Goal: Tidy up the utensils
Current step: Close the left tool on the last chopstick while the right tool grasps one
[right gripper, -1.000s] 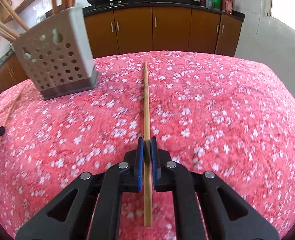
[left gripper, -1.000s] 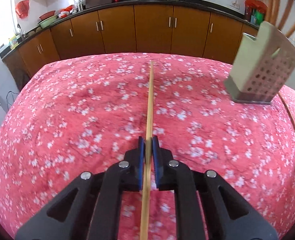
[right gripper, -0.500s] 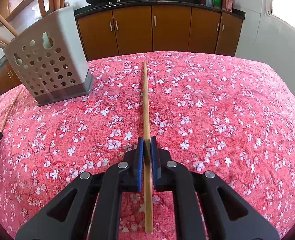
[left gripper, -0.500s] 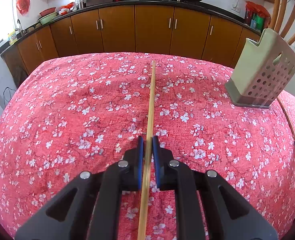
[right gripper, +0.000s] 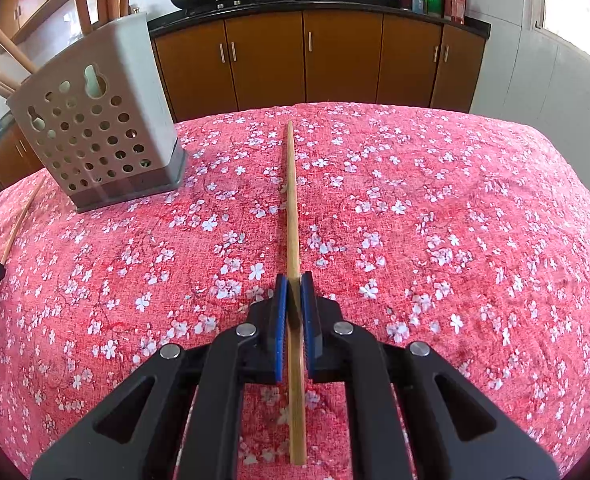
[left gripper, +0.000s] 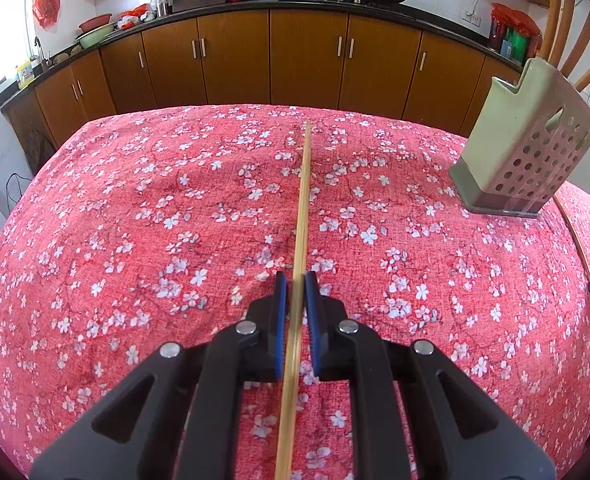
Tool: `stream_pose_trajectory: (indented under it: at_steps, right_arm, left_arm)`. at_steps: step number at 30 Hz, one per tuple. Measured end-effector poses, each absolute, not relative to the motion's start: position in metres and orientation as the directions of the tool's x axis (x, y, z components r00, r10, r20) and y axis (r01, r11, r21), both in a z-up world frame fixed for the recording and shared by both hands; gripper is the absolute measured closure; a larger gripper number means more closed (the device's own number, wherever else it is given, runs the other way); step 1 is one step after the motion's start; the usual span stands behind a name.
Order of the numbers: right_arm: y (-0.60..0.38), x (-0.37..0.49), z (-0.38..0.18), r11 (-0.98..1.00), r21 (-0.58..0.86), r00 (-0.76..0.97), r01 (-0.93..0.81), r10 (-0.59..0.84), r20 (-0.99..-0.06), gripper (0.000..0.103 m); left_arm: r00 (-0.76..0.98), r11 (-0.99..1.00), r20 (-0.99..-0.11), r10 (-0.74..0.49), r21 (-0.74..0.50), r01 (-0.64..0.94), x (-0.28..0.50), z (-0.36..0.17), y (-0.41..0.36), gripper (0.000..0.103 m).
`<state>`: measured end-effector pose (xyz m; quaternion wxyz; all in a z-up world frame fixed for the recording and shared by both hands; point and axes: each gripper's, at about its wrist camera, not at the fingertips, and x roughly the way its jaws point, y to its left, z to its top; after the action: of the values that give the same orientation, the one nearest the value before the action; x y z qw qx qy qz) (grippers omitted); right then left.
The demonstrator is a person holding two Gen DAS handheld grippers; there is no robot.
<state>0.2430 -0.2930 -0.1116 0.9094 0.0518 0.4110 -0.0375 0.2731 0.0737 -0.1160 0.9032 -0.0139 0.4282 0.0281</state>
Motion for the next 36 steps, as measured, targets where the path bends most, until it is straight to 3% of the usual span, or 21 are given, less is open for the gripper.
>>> stream_pose_trajectory:
  at_steps: [36]
  right_arm:
    - [-0.2919, 0.2431, -0.1095, 0.991, 0.063, 0.656, 0.116, -0.029, -0.754, 0.095]
  left_arm:
    - [0.631, 0.998, -0.774, 0.039, -0.003, -0.065, 0.2742, -0.1153, 0.0743, 0.090]
